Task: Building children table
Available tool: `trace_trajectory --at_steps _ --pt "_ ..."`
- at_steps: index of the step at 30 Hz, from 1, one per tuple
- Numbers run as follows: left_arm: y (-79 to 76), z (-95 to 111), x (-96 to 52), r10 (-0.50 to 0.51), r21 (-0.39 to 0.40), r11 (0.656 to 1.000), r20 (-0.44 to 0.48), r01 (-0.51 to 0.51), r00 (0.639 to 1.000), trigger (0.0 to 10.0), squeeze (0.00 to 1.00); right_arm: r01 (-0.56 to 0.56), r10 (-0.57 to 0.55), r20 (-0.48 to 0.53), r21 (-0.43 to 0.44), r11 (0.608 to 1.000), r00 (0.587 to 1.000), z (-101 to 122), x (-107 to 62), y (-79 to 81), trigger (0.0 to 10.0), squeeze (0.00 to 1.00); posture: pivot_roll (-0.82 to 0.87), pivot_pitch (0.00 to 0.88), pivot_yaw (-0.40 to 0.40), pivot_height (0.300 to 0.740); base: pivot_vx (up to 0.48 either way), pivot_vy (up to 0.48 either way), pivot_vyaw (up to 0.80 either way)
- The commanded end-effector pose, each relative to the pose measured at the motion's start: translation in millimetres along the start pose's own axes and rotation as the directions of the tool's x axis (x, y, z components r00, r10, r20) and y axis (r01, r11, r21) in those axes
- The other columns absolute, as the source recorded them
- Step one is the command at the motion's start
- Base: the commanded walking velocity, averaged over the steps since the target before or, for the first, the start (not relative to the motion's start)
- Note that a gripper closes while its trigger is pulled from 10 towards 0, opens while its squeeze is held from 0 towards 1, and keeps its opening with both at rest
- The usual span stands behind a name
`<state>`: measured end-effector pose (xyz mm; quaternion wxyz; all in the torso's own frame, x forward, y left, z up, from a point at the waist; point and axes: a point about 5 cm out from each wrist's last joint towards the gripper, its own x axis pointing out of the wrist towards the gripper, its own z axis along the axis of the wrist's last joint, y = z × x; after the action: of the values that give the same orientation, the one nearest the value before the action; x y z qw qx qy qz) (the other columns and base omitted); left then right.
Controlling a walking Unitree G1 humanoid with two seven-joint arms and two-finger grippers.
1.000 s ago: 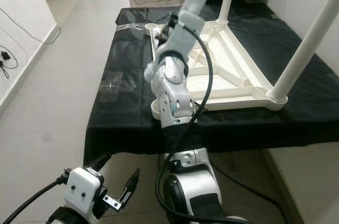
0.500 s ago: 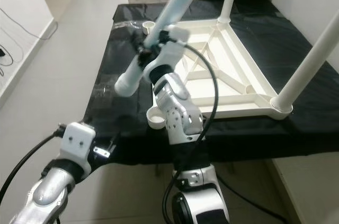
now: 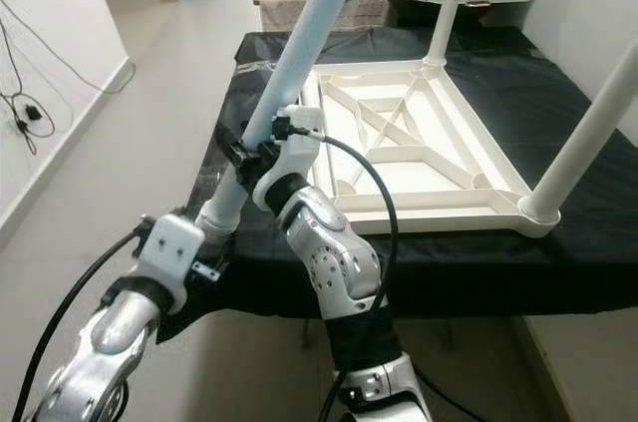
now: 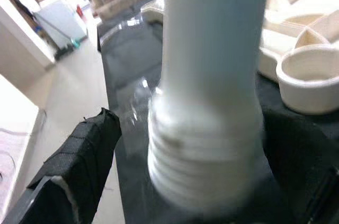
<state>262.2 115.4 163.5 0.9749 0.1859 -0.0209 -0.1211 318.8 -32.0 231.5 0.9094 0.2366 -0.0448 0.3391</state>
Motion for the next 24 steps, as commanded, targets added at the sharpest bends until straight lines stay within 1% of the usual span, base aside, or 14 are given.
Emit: trace_trajectory --at_steps 1,2,3,4,7,13,15,18,20,23,24 --pt "-2.7 -3.2 3.5 -0.009 0.024 1.000 -0.018 0.010 1.000 10.0 0.00 -0.047 0.048 -0.008 0.098 0.994 0.999 -13.4 0.9 16.9 10.0 0.00 0.09 0.034 0.013 0.740 0.000 0.000 0.00" --pt "-4.3 -2.9 6.5 -0.014 0.025 1.000 -0.018 0.014 1.000 10.0 0.00 -0.049 0.051 -0.015 0.100 0.994 0.999 -15.3 -0.6 17.2 10.0 0.00 0.09 0.027 0.020 0.740 0.000 0.000 0.00" --pt "-4.3 -2.9 6.5 -0.014 0.025 1.000 -0.018 0.014 1.000 10.0 0.00 -0.049 0.051 -0.015 0.100 0.994 0.999 -15.3 -0.6 17.2 10.0 0.00 0.09 0.027 0.020 0.740 0.000 0.000 0.00" --pt "-6.9 -3.5 9.3 -0.024 0.003 1.000 -0.018 0.024 1.000 10.0 0.00 -0.054 0.057 -0.021 0.099 0.994 0.998 -16.6 -2.4 18.2 10.0 0.00 0.08 0.024 0.025 0.740 0.000 0.000 0.00" --pt "-8.4 -4.7 11.1 -0.029 -0.008 1.000 -0.023 0.029 0.999 10.0 0.00 -0.059 0.062 -0.023 0.097 0.993 0.998 -17.0 -3.7 18.8 10.0 0.00 0.08 0.024 0.025 0.740 0.000 0.000 0.00" --pt "-12.2 -9.1 13.1 -0.039 -0.034 0.999 -0.061 0.037 0.997 10.0 0.00 -0.066 0.069 -0.025 0.098 0.993 0.997 -17.4 -4.8 19.9 10.0 0.00 0.08 0.017 0.027 0.740 0.000 0.000 0.00" --pt "-14.7 -13.4 13.9 -0.040 -0.065 0.997 -0.102 0.033 0.994 10.0 0.00 -0.071 0.074 -0.025 0.098 0.993 0.997 -17.5 -5.5 20.7 10.0 0.00 0.08 0.017 0.027 0.740 0.000 0.000 0.00" --pt "-16.0 -13.8 14.9 -0.047 -0.093 0.995 -0.108 0.037 0.993 10.0 0.00 -0.071 0.074 -0.026 0.098 0.993 0.997 -17.4 -5.7 20.9 10.0 0.00 0.08 0.017 0.027 0.740 0.000 0.000 0.00" --pt "-16.6 -14.8 16.0 -0.061 -0.073 0.996 -0.103 0.053 0.993 10.0 0.00 -0.073 0.076 -0.024 0.093 0.993 0.997 -17.2 -5.5 21.1 10.0 0.00 0.08 0.008 0.026 0.740 0.000 0.000 0.00" --pt "-15.8 -17.5 15.8 -0.055 -0.077 0.996 -0.120 0.046 0.991 10.0 0.00 -0.074 0.076 -0.024 0.092 0.993 0.997 -17.0 -5.3 21.3 10.0 0.00 0.08 0.008 0.026 0.740 0.000 0.000 0.00" --pt "-15.6 -18.5 15.4 -0.054 -0.083 0.996 -0.122 0.044 0.991 0.0 0.00 -0.076 0.079 -0.024 0.089 0.993 0.997 -17.1 -5.5 21.5 10.0 0.00 0.08 0.004 0.028 0.740 0.000 0.000 0.00"
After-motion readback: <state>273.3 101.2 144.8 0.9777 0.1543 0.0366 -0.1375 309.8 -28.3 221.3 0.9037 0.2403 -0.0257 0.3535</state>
